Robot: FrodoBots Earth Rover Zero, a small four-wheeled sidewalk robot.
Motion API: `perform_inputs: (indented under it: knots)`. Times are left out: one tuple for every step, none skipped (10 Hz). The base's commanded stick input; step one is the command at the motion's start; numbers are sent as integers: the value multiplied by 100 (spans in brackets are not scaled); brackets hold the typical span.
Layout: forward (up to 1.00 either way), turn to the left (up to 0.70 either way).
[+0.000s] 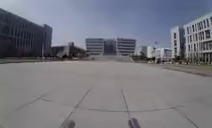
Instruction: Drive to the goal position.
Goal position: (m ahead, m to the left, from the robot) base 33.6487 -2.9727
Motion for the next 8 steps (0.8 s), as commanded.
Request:
perform_inputs:
  knots:
    - [100,0]
    - [100,0]
    - [100,0]
    - [100,0]
    - [100,0]
    - [100,0]
    - [100,0]
    - [100,0]
